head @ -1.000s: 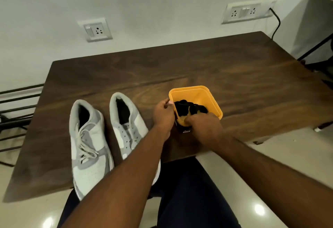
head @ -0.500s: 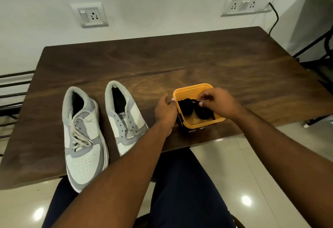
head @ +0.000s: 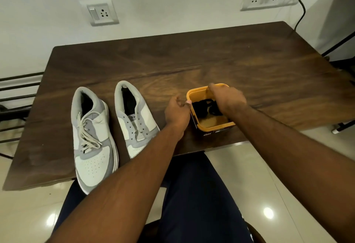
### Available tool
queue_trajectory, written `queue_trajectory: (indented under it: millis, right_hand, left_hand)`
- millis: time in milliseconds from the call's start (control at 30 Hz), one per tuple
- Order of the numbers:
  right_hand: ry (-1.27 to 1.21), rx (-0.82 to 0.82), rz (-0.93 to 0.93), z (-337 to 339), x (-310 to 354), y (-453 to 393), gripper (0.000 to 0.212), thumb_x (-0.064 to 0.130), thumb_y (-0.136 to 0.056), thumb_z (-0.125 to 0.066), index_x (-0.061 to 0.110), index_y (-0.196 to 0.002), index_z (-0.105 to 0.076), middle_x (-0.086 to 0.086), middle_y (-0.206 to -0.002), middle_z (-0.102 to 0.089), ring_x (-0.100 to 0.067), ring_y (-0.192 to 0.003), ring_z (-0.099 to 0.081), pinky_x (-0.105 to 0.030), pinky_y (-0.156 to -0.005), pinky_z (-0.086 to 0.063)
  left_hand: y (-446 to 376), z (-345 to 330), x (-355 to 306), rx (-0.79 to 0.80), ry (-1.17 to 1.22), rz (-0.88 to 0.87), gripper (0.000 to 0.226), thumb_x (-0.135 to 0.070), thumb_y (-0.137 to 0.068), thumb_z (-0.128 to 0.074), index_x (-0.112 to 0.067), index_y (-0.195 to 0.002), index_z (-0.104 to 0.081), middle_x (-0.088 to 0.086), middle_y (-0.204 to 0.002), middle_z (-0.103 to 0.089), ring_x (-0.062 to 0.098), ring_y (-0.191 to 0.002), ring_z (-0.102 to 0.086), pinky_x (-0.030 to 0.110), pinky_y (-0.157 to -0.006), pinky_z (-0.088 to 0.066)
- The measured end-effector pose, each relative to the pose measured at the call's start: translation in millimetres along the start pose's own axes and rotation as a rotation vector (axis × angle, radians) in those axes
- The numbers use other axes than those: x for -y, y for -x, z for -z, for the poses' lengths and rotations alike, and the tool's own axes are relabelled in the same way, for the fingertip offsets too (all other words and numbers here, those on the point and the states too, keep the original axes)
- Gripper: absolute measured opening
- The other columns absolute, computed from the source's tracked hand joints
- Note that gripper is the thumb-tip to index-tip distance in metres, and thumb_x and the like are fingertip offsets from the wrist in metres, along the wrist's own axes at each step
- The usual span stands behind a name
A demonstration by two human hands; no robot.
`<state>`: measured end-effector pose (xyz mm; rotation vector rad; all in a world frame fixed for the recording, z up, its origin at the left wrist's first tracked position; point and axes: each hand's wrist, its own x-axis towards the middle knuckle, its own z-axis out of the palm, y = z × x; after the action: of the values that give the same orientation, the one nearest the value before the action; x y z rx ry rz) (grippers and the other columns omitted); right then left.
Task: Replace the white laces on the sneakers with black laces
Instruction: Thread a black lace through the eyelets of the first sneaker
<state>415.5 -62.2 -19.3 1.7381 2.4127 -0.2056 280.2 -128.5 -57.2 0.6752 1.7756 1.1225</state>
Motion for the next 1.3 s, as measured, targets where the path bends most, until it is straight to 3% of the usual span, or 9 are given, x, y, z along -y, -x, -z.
queue_trajectory:
  millis: [100, 233, 367, 500, 800, 900, 1000, 1133, 1300]
  right_hand:
    - [-0.027, -0.166, -0.028, 36, 4, 20, 0.024, 0.002, -0.09, -0.052, 0.017, -0.109, -0.048, -0.007, -0.099, -0.06, -0.027, -0.085, -0.058, -0.041, -0.068, -0.048]
    - [-0.591, -0.362, 0.026, 50, 29, 44, 0.018, 0.005, -0.079, -0.072, 0.021, -0.084, -0.065, 0.006, -0.081, -0.065, -0.01, -0.076, -0.062, -0.028, -0.07, -0.054]
    - [-1.184, -0.221, 0.1, 43, 93, 73, 0.021, -0.001, -0.075, -0.076, 0.018, -0.076, -0.066, 0.004, -0.066, -0.065, -0.003, -0.059, -0.06, -0.021, -0.059, -0.052]
    - [-1.383, -0.15, 0.102, 28, 134, 92, 0.01, -0.001, -0.08, -0.071, 0.007, -0.085, -0.07, -0.008, -0.076, -0.071, -0.016, -0.07, -0.068, -0.031, -0.064, -0.058]
    - [-1.51, -0.345, 0.193, 39, 151, 107, 0.021, -0.003, -0.086, -0.067, 0.012, -0.099, -0.072, -0.002, -0.087, -0.072, 0.0, -0.073, -0.068, -0.013, -0.065, -0.051]
    - [-1.517, -0.226, 0.177, 21, 159, 106, 0.019, 0.003, -0.088, -0.067, 0.015, -0.102, -0.073, -0.005, -0.096, -0.073, -0.004, -0.081, -0.069, -0.02, -0.07, -0.055]
    - [-1.361, -0.14, 0.172, -8, 170, 105, 0.018, 0.004, -0.089, -0.066, 0.018, -0.095, -0.076, 0.005, -0.094, -0.074, -0.006, -0.086, -0.07, -0.024, -0.076, -0.054]
    - [-1.311, -0.185, 0.113, -19, 179, 105, 0.017, 0.0, -0.084, -0.068, 0.006, -0.098, -0.076, -0.003, -0.088, -0.074, -0.004, -0.074, -0.067, -0.018, -0.071, -0.054]
    - [-1.286, -0.154, 0.133, -19, 183, 111, 0.012, 0.009, -0.08, -0.074, 0.001, -0.073, -0.069, -0.016, -0.071, -0.068, -0.016, -0.063, -0.06, -0.032, -0.062, -0.051]
  left_hand:
    - [19, 21, 2, -0.054, 0.118, -0.134, 0.038, -0.015, -0.096, -0.06, -0.02, -0.133, -0.056, -0.001, -0.114, -0.065, 0.01, -0.1, -0.063, 0.035, -0.088, -0.056]
    - [63, 57, 6, 0.093, 0.354, -0.077, 0.024, -0.018, -0.1, -0.052, -0.022, -0.121, -0.063, 0.001, -0.107, -0.071, 0.014, -0.074, -0.068, 0.034, -0.066, -0.058]
    - [93, 84, 13, 0.258, 0.563, -0.051, 0.035, -0.038, -0.104, -0.038, -0.018, -0.119, -0.063, 0.002, -0.1, -0.074, 0.019, -0.074, -0.068, 0.034, -0.063, -0.056]
    - [95, 109, 17, 0.221, 0.61, -0.108, 0.025, -0.014, -0.104, -0.042, -0.011, -0.11, -0.066, 0.01, -0.098, -0.07, 0.021, -0.082, -0.065, 0.04, -0.082, -0.054]
    - [98, 189, -10, -0.332, 0.74, -0.276, 0.016, -0.013, -0.101, -0.051, -0.009, -0.091, -0.064, 0.002, -0.063, -0.055, 0.013, -0.058, -0.057, 0.027, -0.058, -0.054]
    - [92, 213, -4, -0.51, 0.718, -0.204, 0.011, -0.016, -0.099, -0.055, -0.01, -0.099, -0.064, 0.002, -0.067, -0.054, 0.012, -0.054, -0.051, 0.026, -0.049, -0.048]
    - [87, 221, 19, -0.453, 0.476, -0.039, 0.027, -0.019, -0.097, -0.059, -0.011, -0.122, -0.061, 0.008, -0.089, -0.061, 0.019, -0.065, -0.059, 0.029, -0.052, -0.051]
    - [103, 203, 45, -0.506, -0.378, -0.231, 0.057, -0.035, -0.096, -0.059, -0.021, -0.148, -0.04, 0.004, -0.149, -0.035, 0.025, -0.121, -0.054, 0.038, -0.101, -0.046]
    - [109, 168, 45, 0.045, 0.264, -0.206, 0.033, -0.029, -0.096, -0.061, -0.023, -0.129, -0.059, -0.003, -0.09, -0.069, 0.015, -0.072, -0.065, 0.03, -0.058, -0.054]
